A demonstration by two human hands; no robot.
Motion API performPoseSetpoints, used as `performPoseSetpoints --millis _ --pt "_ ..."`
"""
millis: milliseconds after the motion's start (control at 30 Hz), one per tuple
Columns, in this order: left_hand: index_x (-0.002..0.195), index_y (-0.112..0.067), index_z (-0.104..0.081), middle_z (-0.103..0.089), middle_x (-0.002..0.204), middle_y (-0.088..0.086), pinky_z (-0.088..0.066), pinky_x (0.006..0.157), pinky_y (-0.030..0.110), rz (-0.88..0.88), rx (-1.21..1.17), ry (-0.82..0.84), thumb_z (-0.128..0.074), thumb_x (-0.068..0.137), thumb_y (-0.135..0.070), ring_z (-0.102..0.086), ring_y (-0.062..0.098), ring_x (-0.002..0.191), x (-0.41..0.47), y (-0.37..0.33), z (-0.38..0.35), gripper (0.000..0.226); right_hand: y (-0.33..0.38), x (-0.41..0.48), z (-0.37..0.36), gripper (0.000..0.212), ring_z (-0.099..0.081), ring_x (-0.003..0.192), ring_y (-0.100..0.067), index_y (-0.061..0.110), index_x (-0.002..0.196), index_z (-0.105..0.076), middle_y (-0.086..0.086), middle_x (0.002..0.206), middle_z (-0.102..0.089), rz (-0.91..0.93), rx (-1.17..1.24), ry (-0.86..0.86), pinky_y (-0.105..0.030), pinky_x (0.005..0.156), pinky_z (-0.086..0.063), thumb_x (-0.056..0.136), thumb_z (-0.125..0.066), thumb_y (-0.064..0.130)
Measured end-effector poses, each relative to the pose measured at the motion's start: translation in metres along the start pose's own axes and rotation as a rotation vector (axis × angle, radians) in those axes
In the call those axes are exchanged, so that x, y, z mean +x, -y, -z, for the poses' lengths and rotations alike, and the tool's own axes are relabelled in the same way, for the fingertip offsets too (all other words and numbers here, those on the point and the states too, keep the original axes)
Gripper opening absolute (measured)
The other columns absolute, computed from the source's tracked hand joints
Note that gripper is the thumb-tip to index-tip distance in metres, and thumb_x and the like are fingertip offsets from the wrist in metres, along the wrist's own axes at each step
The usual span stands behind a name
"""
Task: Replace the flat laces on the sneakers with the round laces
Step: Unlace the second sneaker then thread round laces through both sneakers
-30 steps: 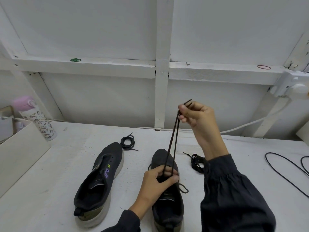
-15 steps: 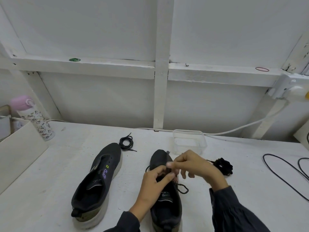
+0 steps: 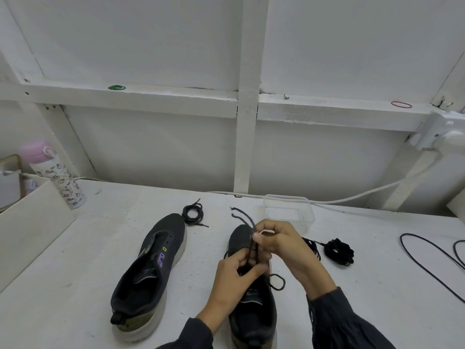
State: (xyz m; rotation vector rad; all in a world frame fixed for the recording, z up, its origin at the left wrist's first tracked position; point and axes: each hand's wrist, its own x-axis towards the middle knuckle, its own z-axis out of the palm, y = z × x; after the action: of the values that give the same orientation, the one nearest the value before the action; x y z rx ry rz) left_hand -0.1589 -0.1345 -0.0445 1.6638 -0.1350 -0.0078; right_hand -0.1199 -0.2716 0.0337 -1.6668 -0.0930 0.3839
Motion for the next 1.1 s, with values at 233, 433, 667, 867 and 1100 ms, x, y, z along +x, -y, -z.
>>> performPoseSetpoints --millis 233,433,667,867,1100 --pt "0.089 -0.021 -0.069 -0.075 0.08 -0.001 -0.054 0.087 0.029 0.001 0.023 0.049 -0.076 0.083 -0.018 -0.071 0.013 0.083 0.0 -0.001 0.002 0.01 0.057 0.029 0.016 0.022 -0.054 0.052 -0.013 0.002 0.074 -0.059 -0.002 0.058 -0.057 0.24 0.432 -0.134 -0.02 0.052 -0.049 0.089 -0.052 -0.012" --pt "0.096 -0.015 -0.071 -0.076 0.088 0.003 -0.054 0.089 0.031 0.01 -0.093 0.026 -0.071 0.088 -0.016 -0.071 0.018 0.089 0.002 -0.003 0.004 0.009 0.046 0.045 0.009 0.01 -0.059 0.06 -0.015 0.0 0.086 -0.063 -0.008 0.071 -0.059 0.204 0.353 -0.146 -0.023 0.056 -0.053 0.093 -0.057 0.001" --pt "0.09 -0.016 -0.076 -0.075 0.087 0.002 -0.053 0.083 0.029 -0.021 -0.064 0.018 -0.068 0.091 -0.021 -0.07 0.015 0.088 0.021 -0.008 0.015 0.009 0.006 0.022 0.022 0.047 -0.054 0.059 -0.014 0.009 0.074 -0.073 -0.004 0.07 -0.067 -0.136 -0.399 0.139 -0.021 0.048 -0.035 0.085 -0.064 0.053" --pt "0.094 -0.023 -0.076 -0.073 0.091 -0.004 -0.05 0.081 0.024 -0.053 0.019 0.016 -0.072 0.087 -0.023 -0.067 0.01 0.089 0.019 -0.001 0.014 0.008 -0.001 0.007 0.011 0.013 -0.046 0.056 -0.01 0.007 0.078 -0.073 -0.002 0.058 -0.056 0.06 -0.071 0.038 -0.015 0.048 -0.033 0.082 -0.075 0.018" --pt "0.11 -0.034 -0.064 -0.066 0.11 -0.019 -0.046 0.087 0.012 -0.038 0.127 0.043 -0.08 0.067 -0.045 -0.061 0.001 0.107 0.005 0.008 0.011 0.047 0.005 0.009 0.005 0.018 -0.049 0.055 -0.022 -0.006 0.071 -0.068 -0.027 0.063 -0.057 0.16 -0.01 -0.058 -0.024 0.053 -0.041 0.08 -0.075 0.007"
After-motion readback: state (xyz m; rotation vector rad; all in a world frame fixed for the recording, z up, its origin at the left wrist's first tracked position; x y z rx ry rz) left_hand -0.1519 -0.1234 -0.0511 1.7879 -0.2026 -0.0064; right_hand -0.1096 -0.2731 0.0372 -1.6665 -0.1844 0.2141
